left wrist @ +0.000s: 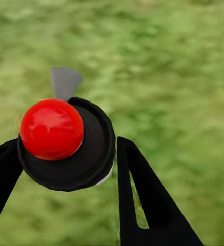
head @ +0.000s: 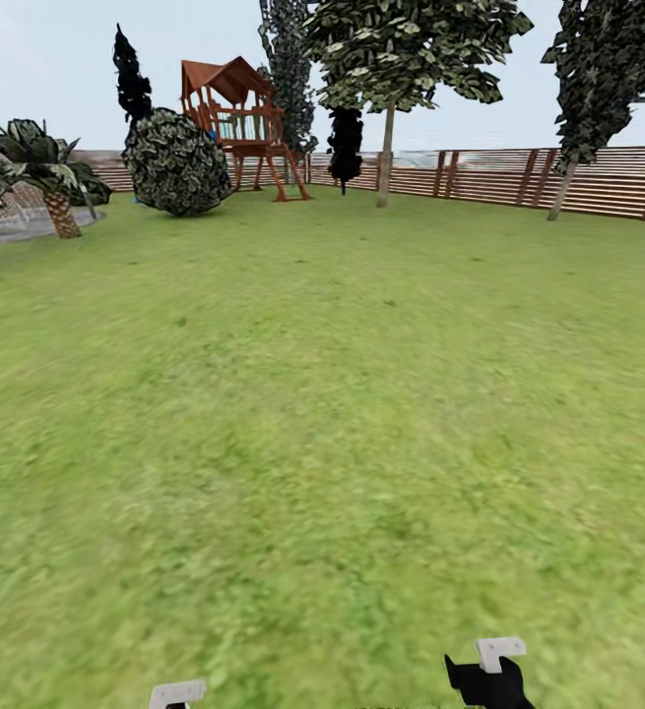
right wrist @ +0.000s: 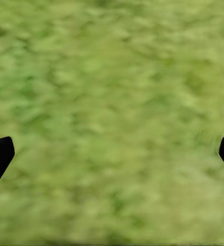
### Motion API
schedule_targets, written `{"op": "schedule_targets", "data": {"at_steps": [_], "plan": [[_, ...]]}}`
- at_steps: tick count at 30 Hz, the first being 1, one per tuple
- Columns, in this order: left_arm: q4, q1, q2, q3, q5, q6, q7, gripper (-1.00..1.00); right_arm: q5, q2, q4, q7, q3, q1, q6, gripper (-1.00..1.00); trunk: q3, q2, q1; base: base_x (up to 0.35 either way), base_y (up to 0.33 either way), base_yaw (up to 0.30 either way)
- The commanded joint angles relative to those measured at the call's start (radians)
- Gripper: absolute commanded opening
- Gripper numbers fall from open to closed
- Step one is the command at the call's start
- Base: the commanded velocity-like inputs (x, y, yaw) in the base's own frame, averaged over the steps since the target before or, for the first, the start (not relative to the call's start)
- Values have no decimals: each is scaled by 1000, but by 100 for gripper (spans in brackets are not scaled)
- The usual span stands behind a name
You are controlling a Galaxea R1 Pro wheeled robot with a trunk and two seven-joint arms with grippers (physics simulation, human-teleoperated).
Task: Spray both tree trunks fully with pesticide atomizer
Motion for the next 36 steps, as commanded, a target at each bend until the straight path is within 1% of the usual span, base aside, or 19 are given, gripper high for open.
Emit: {"op": "schedule_targets", "data": {"at_steps": [1,32,36], "plan": [[0,0,0,0,0,0,0,-100,0,0,0,0,0,0,0,100,0,0,0,0,-274,-267],[0,0,0,1,0,0,0,-100,0,0,0,0,0,0,0,100,0,0,0,0,-274,-266],[0,0,0,1,2,0,0,-100,0,0,0,0,0,0,0,100,0,0,0,0,-102,-183]]}}
